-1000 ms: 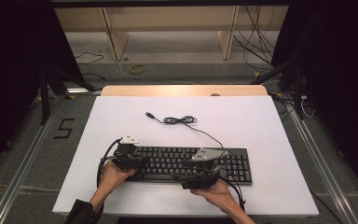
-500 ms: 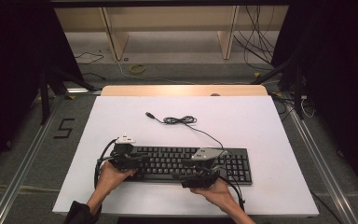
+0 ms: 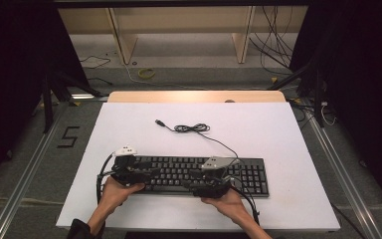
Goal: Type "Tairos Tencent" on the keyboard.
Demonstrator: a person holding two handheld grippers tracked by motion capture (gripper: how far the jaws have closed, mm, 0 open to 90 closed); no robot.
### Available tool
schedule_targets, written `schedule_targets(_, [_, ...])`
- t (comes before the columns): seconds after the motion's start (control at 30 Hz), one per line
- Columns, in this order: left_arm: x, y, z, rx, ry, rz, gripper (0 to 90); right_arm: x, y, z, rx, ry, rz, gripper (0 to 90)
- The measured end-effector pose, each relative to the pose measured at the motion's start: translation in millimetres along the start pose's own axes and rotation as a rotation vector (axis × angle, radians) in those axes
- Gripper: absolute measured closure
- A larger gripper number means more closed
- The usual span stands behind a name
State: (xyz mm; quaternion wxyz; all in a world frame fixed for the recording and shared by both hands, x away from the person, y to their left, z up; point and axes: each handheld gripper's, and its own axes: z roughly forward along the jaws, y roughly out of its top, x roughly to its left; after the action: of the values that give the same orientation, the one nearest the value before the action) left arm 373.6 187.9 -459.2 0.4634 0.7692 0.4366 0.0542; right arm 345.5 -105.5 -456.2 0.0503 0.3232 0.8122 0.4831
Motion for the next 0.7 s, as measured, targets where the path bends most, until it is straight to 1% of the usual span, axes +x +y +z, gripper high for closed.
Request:
schedule_targets(0.17, [-4.7,-3.6,-5.2,-0.037,-0.008,0.008,38.9,-0.3,2.2,3.4,0.005,0.0,-0.002,57.1])
schedule_targets(0.2, [-5.3,-4.2,-6.2,-0.039,-0.011,0.014,37.9,-0.2,2.6,4.3,0.007,-0.002,-0.001,58.5])
schedule_targets(0.3, [-7.8,-5.9,-8.1,-0.05,-0.019,0.011,36.1,-0.4,3.8,7.5,0.012,-0.004,-0.002,63.2])
schedule_targets(0.37, [-8.8,-6.6,-9.6,-0.047,-0.016,0.019,35.1,-0.6,4.3,10.0,0.019,-0.009,-0.004,66.8])
schedule_targets(0.57, [-11.9,-8.7,-11.5,-0.05,-0.008,0.022,30.1,-1.5,5.6,18.1,0.038,-0.013,-0.005,76.5])
schedule_targets(0.7, [-12.9,-10.8,-12.9,-0.058,-0.013,0.029,29.0,-1.6,6.5,23.5,0.05,-0.019,-0.006,81.9])
